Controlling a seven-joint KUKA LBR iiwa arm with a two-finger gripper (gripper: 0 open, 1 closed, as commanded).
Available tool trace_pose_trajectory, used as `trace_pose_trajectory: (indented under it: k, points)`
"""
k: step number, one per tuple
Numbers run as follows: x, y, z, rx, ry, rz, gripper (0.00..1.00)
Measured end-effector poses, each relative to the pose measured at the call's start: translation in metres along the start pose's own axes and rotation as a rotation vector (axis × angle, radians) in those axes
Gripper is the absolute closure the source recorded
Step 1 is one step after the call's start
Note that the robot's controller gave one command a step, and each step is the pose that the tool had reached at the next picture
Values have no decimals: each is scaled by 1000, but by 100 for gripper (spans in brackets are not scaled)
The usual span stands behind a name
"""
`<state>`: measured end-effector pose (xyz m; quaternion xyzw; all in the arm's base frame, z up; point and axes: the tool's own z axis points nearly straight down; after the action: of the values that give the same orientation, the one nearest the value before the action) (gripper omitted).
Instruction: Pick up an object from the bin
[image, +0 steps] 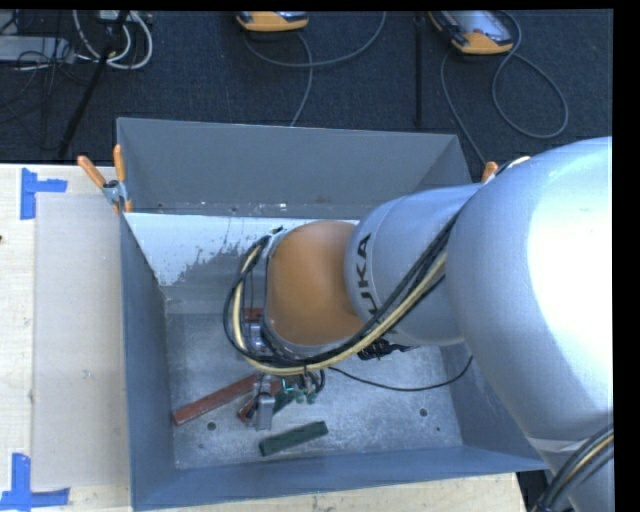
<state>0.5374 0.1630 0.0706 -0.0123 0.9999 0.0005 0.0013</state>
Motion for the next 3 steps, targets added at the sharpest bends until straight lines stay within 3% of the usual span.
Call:
trace_pose_trajectory:
  k: [1,2,3]
  points:
    - [-1,1,-2,-2,-3,-1,100]
    - [0,0,0,0,0,2,0]
    - [-25,64,-22,-2,1,149,0]
